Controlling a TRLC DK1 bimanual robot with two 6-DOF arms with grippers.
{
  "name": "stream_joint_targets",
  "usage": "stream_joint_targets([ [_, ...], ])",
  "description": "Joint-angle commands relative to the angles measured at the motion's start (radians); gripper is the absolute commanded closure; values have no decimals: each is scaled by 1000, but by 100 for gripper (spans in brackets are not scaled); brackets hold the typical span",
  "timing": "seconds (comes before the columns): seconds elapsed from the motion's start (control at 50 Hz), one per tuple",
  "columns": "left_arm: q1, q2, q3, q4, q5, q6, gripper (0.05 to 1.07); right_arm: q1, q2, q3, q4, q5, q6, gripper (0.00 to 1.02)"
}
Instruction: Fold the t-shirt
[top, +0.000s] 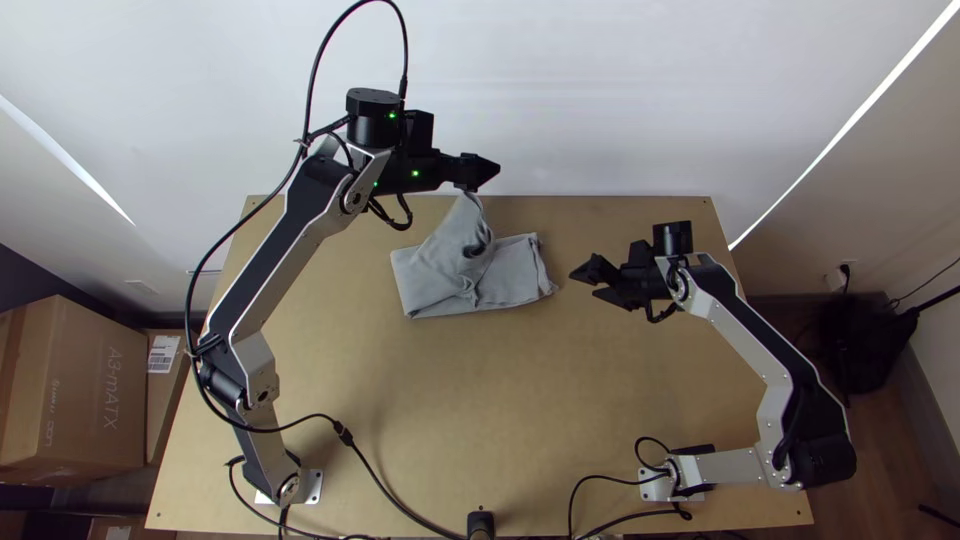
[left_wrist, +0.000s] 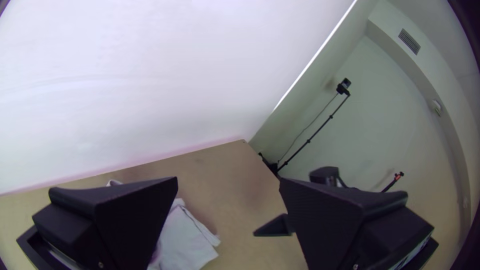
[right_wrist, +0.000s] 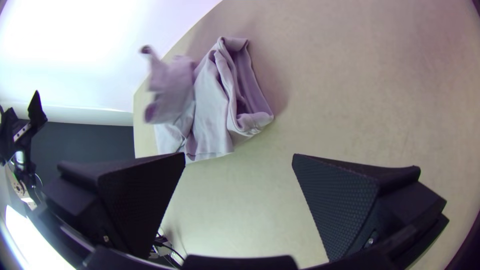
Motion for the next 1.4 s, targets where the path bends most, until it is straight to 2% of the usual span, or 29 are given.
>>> stream_joint_targets([
  [0.0,-24,21,-9,-28,10,-17,10,8,42,37,9,3,-17,4],
  [0.16,-29,44,-7,-14,-15,-20,10,-1,57,51,10,3,-34,4],
  [0.34,43,20,-15,-49,-21,-3,10,13,85,160,-7,32,-41,4],
  [0.5,117,18,-27,-117,-93,106,10,80,195,369,-166,29,-20,4],
  [0.64,183,-5,-68,-118,-189,192,10,149,287,470,-148,31,-26,4],
  [0.98,307,-126,-68,-168,-192,210,10,279,563,691,-123,31,-24,4],
  [1.28,390,-256,-171,-198,-205,218,10,332,711,781,27,47,-6,4],
  [1.32,401,-269,-182,-200,-208,218,10,332,729,801,27,47,-4,8],
  [1.38,414,-281,-187,-204,-208,218,10,332,749,823,27,49,-1,22],
])
